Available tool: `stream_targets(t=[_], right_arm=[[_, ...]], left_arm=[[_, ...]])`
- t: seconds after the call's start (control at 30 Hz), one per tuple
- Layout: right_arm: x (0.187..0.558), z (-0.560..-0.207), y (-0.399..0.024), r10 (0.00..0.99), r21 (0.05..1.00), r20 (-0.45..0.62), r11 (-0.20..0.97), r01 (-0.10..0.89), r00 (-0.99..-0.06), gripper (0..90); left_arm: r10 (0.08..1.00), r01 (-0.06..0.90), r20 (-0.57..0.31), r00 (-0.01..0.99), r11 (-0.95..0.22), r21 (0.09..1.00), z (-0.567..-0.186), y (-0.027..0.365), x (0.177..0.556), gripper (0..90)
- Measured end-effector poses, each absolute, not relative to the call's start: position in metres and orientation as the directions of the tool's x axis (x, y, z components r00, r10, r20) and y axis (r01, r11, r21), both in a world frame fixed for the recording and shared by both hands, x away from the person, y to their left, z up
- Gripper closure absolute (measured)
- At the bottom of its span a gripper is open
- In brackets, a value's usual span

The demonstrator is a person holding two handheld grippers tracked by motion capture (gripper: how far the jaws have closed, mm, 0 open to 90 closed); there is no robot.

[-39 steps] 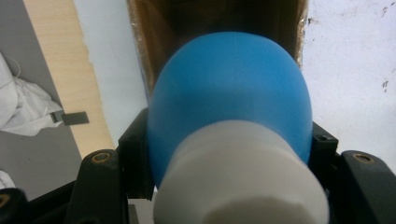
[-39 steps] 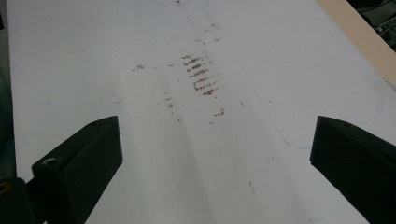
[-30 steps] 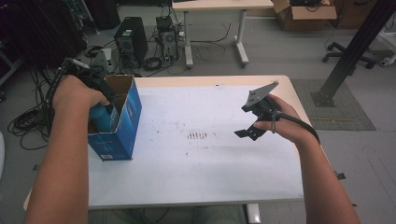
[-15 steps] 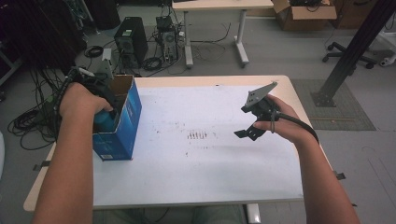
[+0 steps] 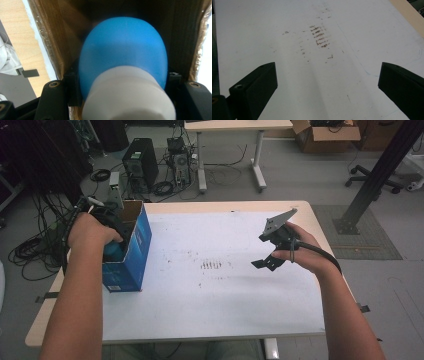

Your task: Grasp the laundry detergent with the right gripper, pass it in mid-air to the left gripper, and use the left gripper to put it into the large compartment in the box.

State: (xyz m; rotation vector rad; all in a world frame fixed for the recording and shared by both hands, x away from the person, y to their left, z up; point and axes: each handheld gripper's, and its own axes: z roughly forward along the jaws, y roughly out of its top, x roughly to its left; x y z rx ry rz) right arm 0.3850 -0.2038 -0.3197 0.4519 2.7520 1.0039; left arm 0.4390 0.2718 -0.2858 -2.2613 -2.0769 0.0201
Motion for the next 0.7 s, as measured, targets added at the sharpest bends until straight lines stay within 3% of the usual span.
stream_targets(t=[0.7], right_arm=[[0.3807, -0.3204, -0.2055, 0.339, 0.654, -0.066, 0.725, 0.216, -0.939, 2.4]], left_arm=[[0.994, 0.994, 0.043, 0.097, -0.095, -0.050, -0.2959, 0.2720, 0.4384, 37.8]])
